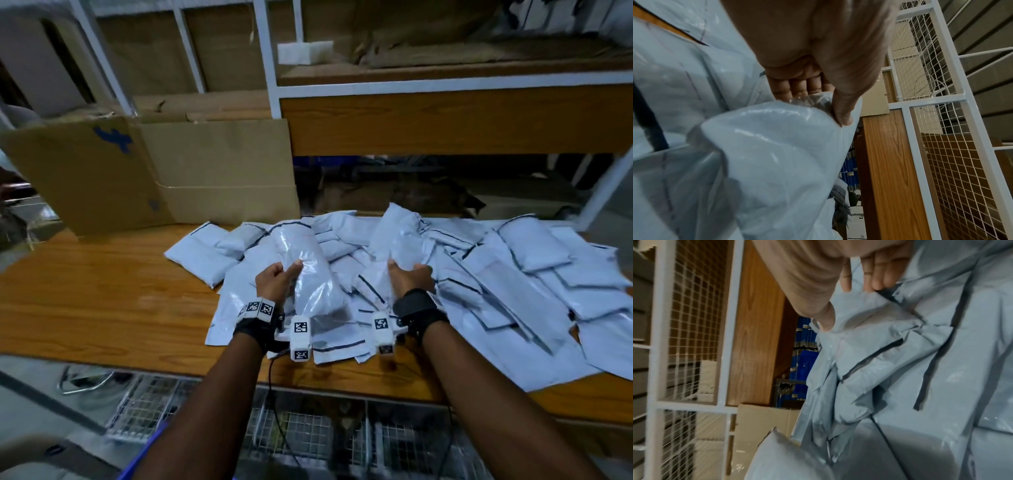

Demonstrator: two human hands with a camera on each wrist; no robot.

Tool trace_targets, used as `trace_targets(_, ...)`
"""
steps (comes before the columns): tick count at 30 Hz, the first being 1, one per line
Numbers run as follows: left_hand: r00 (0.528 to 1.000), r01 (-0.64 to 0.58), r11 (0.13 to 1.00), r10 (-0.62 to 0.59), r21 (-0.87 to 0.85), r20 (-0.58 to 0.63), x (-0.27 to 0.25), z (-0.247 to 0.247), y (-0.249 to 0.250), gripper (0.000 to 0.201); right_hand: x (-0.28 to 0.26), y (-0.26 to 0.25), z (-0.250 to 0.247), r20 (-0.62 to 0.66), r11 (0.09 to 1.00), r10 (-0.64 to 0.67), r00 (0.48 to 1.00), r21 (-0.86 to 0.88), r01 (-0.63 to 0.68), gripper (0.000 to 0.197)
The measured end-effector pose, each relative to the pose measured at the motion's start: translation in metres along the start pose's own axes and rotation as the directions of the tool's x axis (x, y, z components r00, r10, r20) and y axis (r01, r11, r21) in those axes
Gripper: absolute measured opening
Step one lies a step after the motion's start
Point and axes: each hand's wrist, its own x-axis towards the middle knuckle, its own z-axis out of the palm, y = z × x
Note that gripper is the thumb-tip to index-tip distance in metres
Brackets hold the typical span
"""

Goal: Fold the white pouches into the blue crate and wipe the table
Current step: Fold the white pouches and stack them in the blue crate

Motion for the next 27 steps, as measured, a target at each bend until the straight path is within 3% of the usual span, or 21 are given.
trace_targets(2,1.0,0.011,1.0,-0.011,-0.01,-0.007,-0.003,0.0,0.002,0.047,0.012,0.006,0.003,0.03,0.998,0.07,0.997,-0.003,-0.07,0.091)
trace_targets(7,1.0,0.009,1.0,-0.009,-0.003,-0.01,-0.008,-0.016,0.0,0.036,0.015,-0.001,0.006,0.01,0.984,0.136,0.991,0.115,-0.136,0.1)
trace_targets(9,1.0,0.009,0.999,-0.01,-0.032,-0.008,-0.012,-0.029,0.0,0.031,0.012,-0.003,0.005,0.03,0.972,0.165,0.986,0.162,-0.168,0.096)
trace_targets(12,1.0,0.02,0.995,-0.021,-0.093,-0.016,-0.018,-0.058,-0.007,0.021,0.006,-0.009,0.005,0.112,0.973,0.089,0.99,0.202,-0.11,0.078)
trace_targets(14,0.999,0.026,0.989,-0.033,-0.144,-0.04,-0.027,-0.082,-0.009,0.025,-0.013,-0.023,0.009,0.144,0.966,0.025,0.989,0.25,-0.061,0.07)
trace_targets(17,0.993,0.004,0.988,-0.022,-0.152,-0.116,-0.048,-0.115,-0.008,0.015,-0.057,-0.049,0.023,0.139,0.925,-0.146,0.98,0.371,0.085,0.054)
trace_targets(19,0.982,-0.017,0.989,-0.011,-0.149,-0.191,-0.061,-0.144,-0.011,0.017,-0.095,-0.061,0.042,0.18,0.873,-0.293,0.939,0.45,0.186,0.048)
trace_targets(22,0.959,-0.009,0.991,-0.029,-0.133,-0.281,-0.078,-0.197,-0.022,0.038,-0.146,-0.06,0.081,0.336,0.842,-0.436,0.835,0.48,0.247,0.034)
trace_targets(27,0.895,0.023,0.996,-0.059,-0.088,-0.442,-0.108,-0.277,-0.038,0.05,-0.215,-0.036,0.144,0.609,0.826,-0.563,0.56,0.378,0.418,0.021)
